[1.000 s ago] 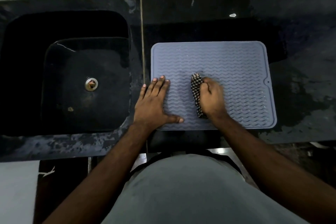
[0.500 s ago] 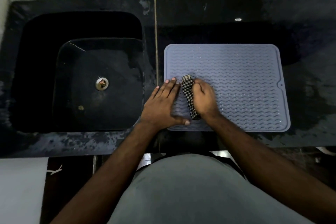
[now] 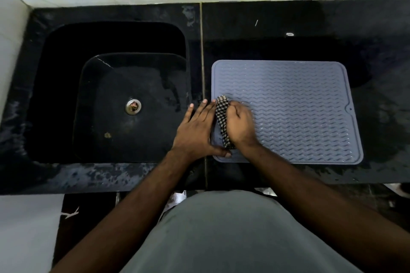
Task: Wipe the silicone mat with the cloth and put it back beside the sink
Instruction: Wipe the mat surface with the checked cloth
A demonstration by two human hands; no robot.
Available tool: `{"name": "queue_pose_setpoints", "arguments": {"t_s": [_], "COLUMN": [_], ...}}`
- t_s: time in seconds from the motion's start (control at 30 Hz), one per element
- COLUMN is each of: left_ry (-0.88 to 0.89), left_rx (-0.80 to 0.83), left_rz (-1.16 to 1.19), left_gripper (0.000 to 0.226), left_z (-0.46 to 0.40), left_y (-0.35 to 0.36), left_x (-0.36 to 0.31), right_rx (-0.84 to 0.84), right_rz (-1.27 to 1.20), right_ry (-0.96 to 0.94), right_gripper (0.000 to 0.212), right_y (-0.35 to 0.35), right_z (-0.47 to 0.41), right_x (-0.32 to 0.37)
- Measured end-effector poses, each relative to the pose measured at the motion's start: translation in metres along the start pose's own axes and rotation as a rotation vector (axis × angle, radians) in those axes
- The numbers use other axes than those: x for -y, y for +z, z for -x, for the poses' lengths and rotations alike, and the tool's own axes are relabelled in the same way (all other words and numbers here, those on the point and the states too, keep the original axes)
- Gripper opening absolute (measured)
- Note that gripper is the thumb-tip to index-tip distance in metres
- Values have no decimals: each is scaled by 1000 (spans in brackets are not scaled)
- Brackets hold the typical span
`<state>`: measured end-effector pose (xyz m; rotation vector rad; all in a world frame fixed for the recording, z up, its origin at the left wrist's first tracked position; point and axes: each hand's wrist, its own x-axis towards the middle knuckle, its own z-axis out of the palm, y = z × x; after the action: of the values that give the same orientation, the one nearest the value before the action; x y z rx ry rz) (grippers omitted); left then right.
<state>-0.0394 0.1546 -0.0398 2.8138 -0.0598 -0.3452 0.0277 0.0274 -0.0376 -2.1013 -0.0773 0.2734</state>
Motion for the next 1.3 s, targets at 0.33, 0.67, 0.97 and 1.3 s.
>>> {"name": "queue_pose_setpoints", "arguments": {"t_s": [0.33,0.67,0.97,1.3], "left_ry": [-7,13,-28,-51], "left_rx": [-26,1,-2,11], "left_rz": [141,154,84,115], "left_gripper": [167,157,156,160], "left_z": [3,0,-2,3], "left_y": [-10,-4,-4,-7], "left_x": [0,3,2,-1], "right_rx": [170,322,90,2], "right_rz": [-798,-679,-272,-23], "right_ry": [576,390,2,-198], "right_gripper": [33,68,34,23], "right_y": [-3,-89,-75,-40], "right_z": [9,5,-13,15], "right_x": [17,5,44,-17]}}
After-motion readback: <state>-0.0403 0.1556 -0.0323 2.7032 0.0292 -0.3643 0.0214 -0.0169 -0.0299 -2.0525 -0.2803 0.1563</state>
